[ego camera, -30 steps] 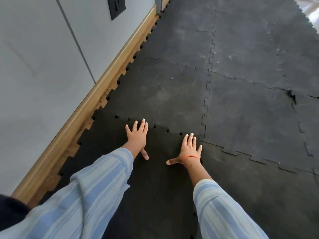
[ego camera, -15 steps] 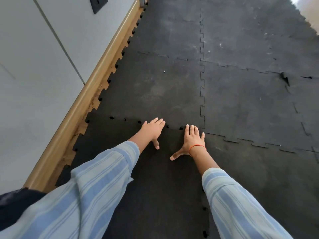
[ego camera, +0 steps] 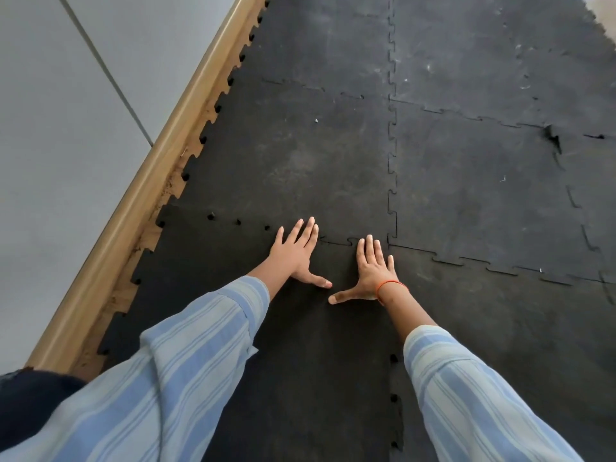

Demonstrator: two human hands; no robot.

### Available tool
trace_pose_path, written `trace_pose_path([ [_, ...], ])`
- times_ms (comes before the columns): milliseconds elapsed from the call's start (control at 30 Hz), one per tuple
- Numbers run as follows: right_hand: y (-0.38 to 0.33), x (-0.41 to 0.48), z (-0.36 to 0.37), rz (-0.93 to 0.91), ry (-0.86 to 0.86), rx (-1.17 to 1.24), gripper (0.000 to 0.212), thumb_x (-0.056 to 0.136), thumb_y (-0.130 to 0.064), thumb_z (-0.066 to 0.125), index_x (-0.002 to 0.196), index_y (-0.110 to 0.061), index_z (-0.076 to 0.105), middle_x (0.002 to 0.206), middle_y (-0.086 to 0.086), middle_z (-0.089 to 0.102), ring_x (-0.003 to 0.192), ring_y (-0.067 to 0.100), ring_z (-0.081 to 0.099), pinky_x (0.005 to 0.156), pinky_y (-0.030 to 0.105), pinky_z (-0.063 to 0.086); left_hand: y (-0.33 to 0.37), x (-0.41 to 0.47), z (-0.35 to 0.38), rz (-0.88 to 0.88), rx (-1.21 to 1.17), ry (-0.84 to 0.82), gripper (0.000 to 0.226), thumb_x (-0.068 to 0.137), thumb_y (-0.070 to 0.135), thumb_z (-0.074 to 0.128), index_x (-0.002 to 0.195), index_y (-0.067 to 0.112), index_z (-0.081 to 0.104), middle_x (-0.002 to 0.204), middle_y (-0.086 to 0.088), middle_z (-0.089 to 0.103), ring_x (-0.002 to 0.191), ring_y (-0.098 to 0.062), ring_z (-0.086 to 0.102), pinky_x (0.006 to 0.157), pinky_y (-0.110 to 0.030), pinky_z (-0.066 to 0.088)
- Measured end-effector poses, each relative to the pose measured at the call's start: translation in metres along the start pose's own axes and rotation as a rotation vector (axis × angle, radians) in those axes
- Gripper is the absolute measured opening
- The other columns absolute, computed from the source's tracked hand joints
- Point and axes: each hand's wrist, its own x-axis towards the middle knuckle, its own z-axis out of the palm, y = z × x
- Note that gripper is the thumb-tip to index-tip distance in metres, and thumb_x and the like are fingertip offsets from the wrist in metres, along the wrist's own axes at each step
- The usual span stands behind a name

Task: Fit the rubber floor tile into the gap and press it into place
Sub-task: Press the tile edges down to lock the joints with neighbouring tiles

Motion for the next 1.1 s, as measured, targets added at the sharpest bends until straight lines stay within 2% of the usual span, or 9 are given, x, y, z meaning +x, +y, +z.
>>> trace_pose_path([
  [233, -0.004, 0.0, -0.006, 0.017, -0.053, -0.024, 0.152, 0.05, -0.076, 0.073, 0.147, -0.014, -0.025, 0.155, 0.004, -0.034, 0.143, 0.022, -0.03, 0.118, 0.051, -0.009, 0.002, -0.001, -0.003, -0.005, 0.033, 0.001, 0.132, 0.066, 0.087, 0.047, 0.147, 0.014, -0.027, 0.153, -0.003, -0.036, 0.143, -0.026, -0.027, 0.115, -0.055, -0.006],
  [367, -0.011, -0.007, -0.009, 0.042, -0.048, -0.033, 0.148, 0.054, -0.07, 0.076, 0.15, -0.01, -0.019, 0.158, 0.007, -0.028, 0.146, 0.023, -0.023, 0.119, 0.05, -0.006, -0.012, -0.017, 0.003, 0.0, 0.017, 0.066, 0.122, 0.071, 0.088, 0.036, 0.149, 0.013, -0.021, 0.157, -0.003, -0.028, 0.146, -0.02, -0.019, 0.117, -0.052, -0.004],
  [433, -0.019, -0.009, -0.008, 0.017, -0.047, -0.026, 0.138, 0.062, -0.062, 0.077, 0.151, -0.007, -0.013, 0.159, 0.008, -0.023, 0.148, 0.023, -0.018, 0.119, 0.049, -0.005, -0.037, -0.032, 0.014, -0.089, -0.045, 0.127, 0.118, 0.073, 0.088, 0.029, 0.15, 0.012, -0.019, 0.157, -0.004, -0.026, 0.147, -0.019, -0.017, 0.118, -0.049, -0.004],
  [533, -0.05, -0.008, -0.008, -0.108, -0.043, 0.06, 0.107, 0.082, -0.043, 0.068, 0.152, -0.006, -0.004, 0.161, 0.008, -0.017, 0.149, 0.022, -0.012, 0.12, 0.048, 0.001, -0.074, -0.054, 0.028, -0.2, -0.079, 0.162, 0.113, 0.076, 0.086, 0.026, 0.15, 0.014, -0.018, 0.157, -0.004, -0.028, 0.147, -0.019, -0.017, 0.118, -0.048, -0.003],
  [667, -0.112, -0.004, -0.005, -0.334, -0.015, 0.017, 0.08, 0.094, -0.017, 0.051, 0.152, -0.007, -0.002, 0.162, 0.008, -0.013, 0.15, 0.022, -0.009, 0.121, 0.045, 0.008, -0.098, -0.053, 0.021, -0.148, -0.081, 0.06, 0.105, 0.082, 0.08, 0.03, 0.15, 0.016, -0.018, 0.157, -0.002, -0.028, 0.147, -0.018, -0.015, 0.117, -0.051, -0.001],
  [767, -0.139, 0.003, 0.001, -0.382, 0.0, -0.047, 0.077, 0.093, -0.005, 0.043, 0.152, -0.008, -0.005, 0.162, 0.007, -0.014, 0.15, 0.02, -0.009, 0.121, 0.043, 0.008, -0.101, -0.046, 0.02, -0.13, -0.099, 0.012, 0.095, 0.089, 0.069, 0.032, 0.15, 0.017, -0.018, 0.156, -0.002, -0.03, 0.146, -0.018, -0.017, 0.117, -0.051, 0.0],
  [1000, -0.149, 0.016, -0.001, -0.352, -0.044, -0.127, 0.079, 0.094, -0.011, 0.043, 0.152, -0.013, -0.01, 0.16, 0.001, -0.022, 0.148, 0.016, -0.015, 0.121, 0.041, 0.002, -0.11, -0.04, 0.026, -0.094, -0.123, 0.049, 0.076, 0.098, 0.055, 0.026, 0.15, 0.02, -0.017, 0.156, 0.001, -0.03, 0.146, -0.017, -0.018, 0.117, -0.051, -0.002],
  [1067, -0.148, 0.013, 0.0, -0.341, -0.044, -0.103, 0.08, 0.094, -0.017, 0.045, 0.152, -0.014, -0.01, 0.16, 0.0, -0.021, 0.148, 0.016, -0.016, 0.121, 0.042, 0.002, -0.114, -0.045, 0.027, -0.106, -0.143, 0.104, 0.083, 0.095, 0.059, 0.03, 0.151, 0.017, -0.016, 0.157, -0.003, -0.027, 0.147, -0.019, -0.015, 0.117, -0.049, 0.001],
  [1100, -0.145, 0.011, 0.002, -0.322, -0.036, -0.073, 0.081, 0.094, -0.023, 0.046, 0.152, -0.014, -0.009, 0.16, 0.0, -0.021, 0.148, 0.016, -0.016, 0.121, 0.043, 0.002, -0.121, -0.051, 0.028, -0.171, -0.182, 0.139, 0.093, 0.091, 0.067, 0.032, 0.15, 0.014, -0.017, 0.157, -0.005, -0.027, 0.147, -0.022, -0.014, 0.118, -0.048, 0.001],
])
